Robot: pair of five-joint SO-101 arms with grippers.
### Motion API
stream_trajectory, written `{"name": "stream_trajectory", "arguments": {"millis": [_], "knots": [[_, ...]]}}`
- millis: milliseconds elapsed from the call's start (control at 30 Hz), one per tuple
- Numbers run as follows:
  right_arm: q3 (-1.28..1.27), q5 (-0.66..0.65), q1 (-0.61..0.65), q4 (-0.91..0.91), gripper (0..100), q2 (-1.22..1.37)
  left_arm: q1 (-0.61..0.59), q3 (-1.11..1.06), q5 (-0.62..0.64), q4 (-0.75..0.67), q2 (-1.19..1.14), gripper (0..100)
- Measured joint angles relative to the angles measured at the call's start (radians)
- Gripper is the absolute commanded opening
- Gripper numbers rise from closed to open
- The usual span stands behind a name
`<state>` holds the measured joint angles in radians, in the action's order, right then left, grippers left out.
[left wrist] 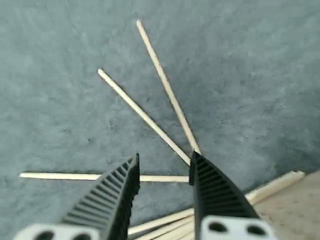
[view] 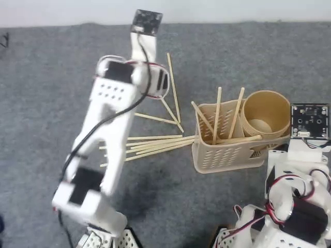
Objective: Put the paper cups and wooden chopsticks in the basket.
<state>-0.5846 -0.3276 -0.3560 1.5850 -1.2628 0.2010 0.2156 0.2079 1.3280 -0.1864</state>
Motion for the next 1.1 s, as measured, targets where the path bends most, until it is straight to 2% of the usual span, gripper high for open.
{"name": "stream_trajectory", "arguments": {"millis": [267, 633, 900, 1100], "knots": [[-0.02, 0.0, 0.0, 0.0, 0.8, -0.002, 0.072, 0.153, 0.075, 0.002, -0.27, 16], [-0.029, 0.0, 0.0, 0.0, 0.8, 0.0, 0.097, 0.158, 0.184, -0.092, -0.428, 16], [-0.029, 0.0, 0.0, 0.0, 0.8, 0.0, 0.089, 0.158, 0.192, -0.195, -0.517, 16], [-0.029, 0.0, 0.0, 0.0, 0.8, 0.0, 0.089, 0.164, 0.192, -0.21, -0.546, 16]]}}
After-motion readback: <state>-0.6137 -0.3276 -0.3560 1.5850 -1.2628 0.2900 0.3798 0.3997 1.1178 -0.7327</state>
